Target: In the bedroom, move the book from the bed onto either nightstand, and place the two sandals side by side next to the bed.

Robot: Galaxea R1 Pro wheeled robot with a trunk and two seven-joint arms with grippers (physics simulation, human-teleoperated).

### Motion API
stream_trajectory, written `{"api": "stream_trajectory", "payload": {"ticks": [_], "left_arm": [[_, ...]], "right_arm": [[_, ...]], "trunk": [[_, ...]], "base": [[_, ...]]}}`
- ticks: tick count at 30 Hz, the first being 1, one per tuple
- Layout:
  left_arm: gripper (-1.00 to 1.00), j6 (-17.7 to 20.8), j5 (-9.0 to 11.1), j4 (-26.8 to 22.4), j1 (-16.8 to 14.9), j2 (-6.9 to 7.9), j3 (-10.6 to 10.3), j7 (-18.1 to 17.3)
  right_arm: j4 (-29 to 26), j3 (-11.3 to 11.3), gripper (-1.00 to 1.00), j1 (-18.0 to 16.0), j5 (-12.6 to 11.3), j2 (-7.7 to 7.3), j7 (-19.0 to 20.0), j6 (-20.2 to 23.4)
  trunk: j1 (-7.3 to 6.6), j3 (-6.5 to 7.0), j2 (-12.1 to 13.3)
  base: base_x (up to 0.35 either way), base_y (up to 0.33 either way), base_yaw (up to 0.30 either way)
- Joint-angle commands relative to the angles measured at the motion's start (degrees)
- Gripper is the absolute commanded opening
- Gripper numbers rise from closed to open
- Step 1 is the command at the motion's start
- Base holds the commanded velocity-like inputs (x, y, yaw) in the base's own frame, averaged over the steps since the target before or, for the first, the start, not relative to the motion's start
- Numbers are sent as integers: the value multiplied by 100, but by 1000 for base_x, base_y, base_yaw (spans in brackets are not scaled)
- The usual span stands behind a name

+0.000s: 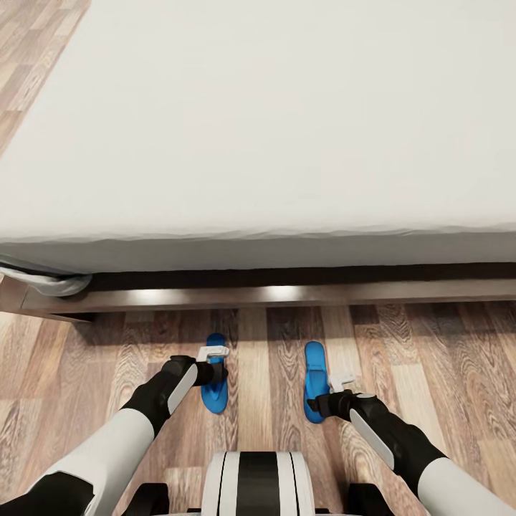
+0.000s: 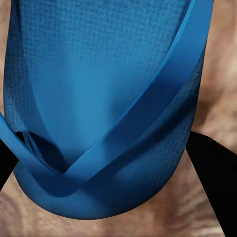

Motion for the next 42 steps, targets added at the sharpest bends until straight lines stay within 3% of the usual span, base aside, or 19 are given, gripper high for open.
{"api": "stream_trajectory", "payload": {"ticks": [1,3,4,23,42], "left_arm": [[-100,-165,143,209,5,8,-41,13],[-100,-166,143,209,5,9,-41,12],[100,-166,143,209,5,10,-41,12],[100,-162,143,178,5,3,-41,13],[100,-140,134,104,5,10,-41,0]], "right_arm": [[-8,17,-100,-3,-9,-6,-2,20],[-8,17,-100,-3,-9,-7,-2,20],[-8,17,-100,-3,-9,-3,-2,20],[-5,17,-100,-3,-20,0,-2,20],[48,17,-100,-3,-19,2,-36,-3]], "trunk": [[21,-3,0],[21,-3,0],[21,-3,0],[21,-3,0],[-28,418,25]], "base": [[0,0,0],[0,0,0],[0,0,0],[0,0,0],[0,0,0]]}}
